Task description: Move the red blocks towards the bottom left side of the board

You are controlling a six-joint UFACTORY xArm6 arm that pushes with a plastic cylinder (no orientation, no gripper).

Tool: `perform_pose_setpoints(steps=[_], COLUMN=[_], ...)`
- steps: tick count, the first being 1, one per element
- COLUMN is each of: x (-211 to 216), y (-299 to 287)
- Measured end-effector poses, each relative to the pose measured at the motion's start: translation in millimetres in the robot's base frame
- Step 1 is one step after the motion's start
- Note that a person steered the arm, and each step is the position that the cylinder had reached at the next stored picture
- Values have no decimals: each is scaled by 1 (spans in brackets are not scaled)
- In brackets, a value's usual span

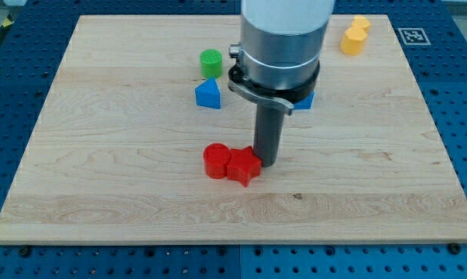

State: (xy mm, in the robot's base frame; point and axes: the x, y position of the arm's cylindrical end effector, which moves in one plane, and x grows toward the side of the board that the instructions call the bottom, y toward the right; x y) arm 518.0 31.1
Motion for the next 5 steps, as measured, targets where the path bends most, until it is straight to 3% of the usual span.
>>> perform_pose_setpoints(steps=[3, 5], x=[23, 26], y=[-13, -52])
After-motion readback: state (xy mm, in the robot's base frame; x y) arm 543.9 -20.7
